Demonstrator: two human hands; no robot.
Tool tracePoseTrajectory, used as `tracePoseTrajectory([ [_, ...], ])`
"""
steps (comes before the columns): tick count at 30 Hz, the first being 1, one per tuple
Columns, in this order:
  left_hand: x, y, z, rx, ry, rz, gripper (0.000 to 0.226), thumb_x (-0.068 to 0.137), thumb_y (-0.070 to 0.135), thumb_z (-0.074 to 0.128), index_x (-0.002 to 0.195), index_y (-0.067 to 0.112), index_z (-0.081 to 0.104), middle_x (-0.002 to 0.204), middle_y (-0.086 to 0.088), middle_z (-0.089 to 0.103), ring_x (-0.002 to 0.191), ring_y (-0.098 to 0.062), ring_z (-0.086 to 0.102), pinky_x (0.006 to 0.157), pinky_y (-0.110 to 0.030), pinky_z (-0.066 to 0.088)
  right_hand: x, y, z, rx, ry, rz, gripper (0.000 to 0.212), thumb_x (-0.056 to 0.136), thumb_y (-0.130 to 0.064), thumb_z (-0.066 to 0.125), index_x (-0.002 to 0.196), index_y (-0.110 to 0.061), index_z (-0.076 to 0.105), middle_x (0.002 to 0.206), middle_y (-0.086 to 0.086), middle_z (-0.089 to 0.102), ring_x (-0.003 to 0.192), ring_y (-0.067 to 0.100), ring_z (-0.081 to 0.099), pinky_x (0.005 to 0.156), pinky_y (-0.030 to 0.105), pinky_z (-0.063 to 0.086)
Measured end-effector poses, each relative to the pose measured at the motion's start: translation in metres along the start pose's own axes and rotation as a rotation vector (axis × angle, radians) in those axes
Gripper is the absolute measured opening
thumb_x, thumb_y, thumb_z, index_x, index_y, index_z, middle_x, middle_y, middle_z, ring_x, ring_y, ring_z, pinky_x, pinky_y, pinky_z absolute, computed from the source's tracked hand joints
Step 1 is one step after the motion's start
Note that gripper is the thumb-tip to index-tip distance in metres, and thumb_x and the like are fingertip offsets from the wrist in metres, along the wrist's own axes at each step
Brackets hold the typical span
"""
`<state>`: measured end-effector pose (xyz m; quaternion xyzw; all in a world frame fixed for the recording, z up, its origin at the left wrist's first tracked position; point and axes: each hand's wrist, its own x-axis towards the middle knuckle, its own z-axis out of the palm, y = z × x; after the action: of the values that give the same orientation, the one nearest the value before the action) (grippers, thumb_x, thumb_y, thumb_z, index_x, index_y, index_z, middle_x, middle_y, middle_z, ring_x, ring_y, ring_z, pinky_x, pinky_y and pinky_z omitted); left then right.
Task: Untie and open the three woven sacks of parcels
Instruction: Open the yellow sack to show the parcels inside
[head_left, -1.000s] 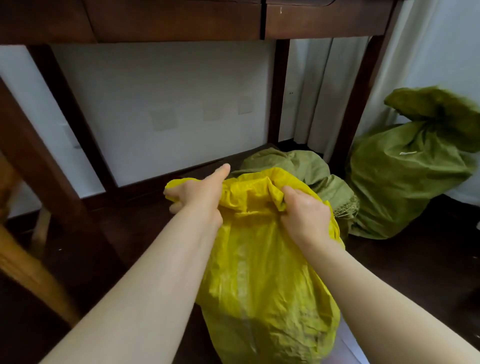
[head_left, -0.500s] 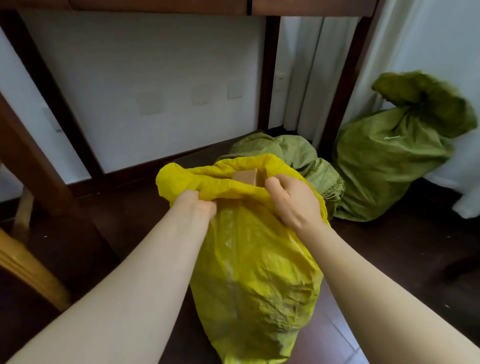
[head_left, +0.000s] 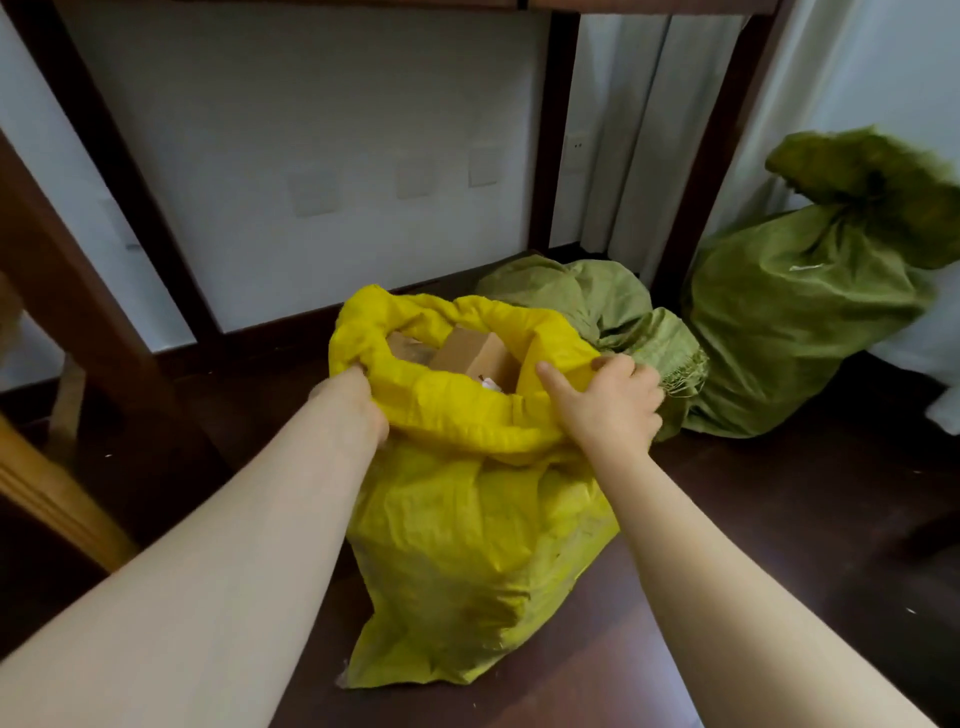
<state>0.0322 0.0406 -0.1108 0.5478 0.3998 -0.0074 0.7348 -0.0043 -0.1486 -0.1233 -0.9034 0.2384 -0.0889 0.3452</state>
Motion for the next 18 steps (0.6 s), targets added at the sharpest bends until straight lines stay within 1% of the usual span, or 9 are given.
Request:
tracePoseTrajectory([
  [2,-0.002,0.003,-0.006,0.305,0.215,0.127,0.05,0.09,0.016,0.055,0.136,0.01,0.04,0.142,-0.015,0.04,0.125,-0.032,0.045,0.101,-0.039,0.039,0.0,0.003,0.0,-0.018,-0.123,0.036,0.084,0.071,-0.067,0.063,0.127,-0.008,0.038,0.133,0.013,0.047,0.125,0.034,0.044,0.101,0.048,0.035],
  [4,-0.013,0.01,-0.007,0.726,0.379,0.507,0.055,0.086,0.014,0.056,0.137,0.019,0.039,0.144,-0.011,0.033,0.129,-0.031,0.037,0.103,-0.042,0.033,0.0,0.005,0.002,-0.099,-0.162,0.042,0.085,0.072,-0.07,0.059,0.125,-0.007,0.039,0.128,0.013,0.054,0.121,0.035,0.049,0.098,0.045,0.037],
  [5,-0.024,0.014,-0.002,0.888,0.355,0.744,0.054,0.084,0.014,0.056,0.136,0.025,0.042,0.145,-0.006,0.033,0.134,-0.027,0.031,0.105,-0.043,0.028,-0.001,0.005,0.002,-0.145,-0.172,0.041,0.085,0.073,-0.072,0.055,0.124,-0.006,0.04,0.125,0.013,0.056,0.119,0.035,0.051,0.095,0.044,0.039],
  [7,-0.045,0.018,0.009,1.253,0.122,1.045,0.045,0.084,0.026,0.052,0.128,0.033,0.053,0.145,0.001,0.04,0.14,-0.018,0.022,0.109,-0.048,0.012,-0.003,0.005,0.002,-0.231,-0.2,0.021,0.08,0.074,-0.073,0.053,0.12,-0.008,0.046,0.116,0.009,0.06,0.111,0.033,0.057,0.083,0.039,0.042],
  [8,-0.054,0.018,0.014,1.493,-0.018,1.071,0.042,0.084,0.038,0.049,0.125,0.034,0.056,0.146,0.003,0.041,0.144,-0.016,0.016,0.111,-0.053,0.0,-0.003,0.005,0.002,-0.274,-0.216,-0.001,0.071,0.076,-0.07,0.054,0.114,-0.01,0.05,0.108,0.007,0.061,0.106,0.031,0.058,0.077,0.037,0.042],
  [10,-0.066,0.016,0.025,1.983,-0.27,0.917,0.061,0.078,0.063,0.049,0.129,0.03,0.053,0.15,0.002,0.035,0.146,-0.021,0.005,0.107,-0.062,-0.016,-0.001,0.008,0.002,-0.299,-0.234,-0.035,0.045,0.085,-0.053,0.055,0.101,-0.011,0.055,0.096,0.004,0.056,0.098,0.03,0.059,0.073,0.035,0.041],
  [11,-0.07,0.014,0.029,2.14,-0.363,0.804,0.08,0.07,0.072,0.055,0.135,0.026,0.046,0.151,0.001,0.033,0.146,-0.025,0.008,0.108,-0.063,-0.014,0.002,0.009,0.002,-0.261,-0.236,-0.034,0.032,0.088,-0.041,0.053,0.095,-0.011,0.054,0.093,0.005,0.054,0.093,0.03,0.057,0.072,0.035,0.042],
  [14,-0.069,0.012,0.036,2.211,-0.46,0.689,0.112,0.047,0.068,0.077,0.14,0.021,0.035,0.145,-0.002,0.04,0.134,-0.031,0.037,0.107,-0.055,0.031,0.01,0.006,-0.005,0.321,-0.293,0.162,0.021,0.089,-0.024,0.054,0.1,-0.006,0.054,0.106,0.015,0.058,0.091,0.03,0.054,0.08,0.044,0.048],
  [18,-0.062,0.007,0.037,1.957,-0.308,1.034,0.052,0.071,0.036,0.075,0.117,0.022,0.055,0.123,-0.006,0.058,0.115,-0.032,0.055,0.082,-0.036,0.047,0.018,-0.006,-0.027,1.021,-0.485,0.482,0.035,0.095,-0.023,0.051,0.127,-0.009,0.049,0.125,0.015,0.056,0.113,0.032,0.055,0.083,0.051,0.047],
])
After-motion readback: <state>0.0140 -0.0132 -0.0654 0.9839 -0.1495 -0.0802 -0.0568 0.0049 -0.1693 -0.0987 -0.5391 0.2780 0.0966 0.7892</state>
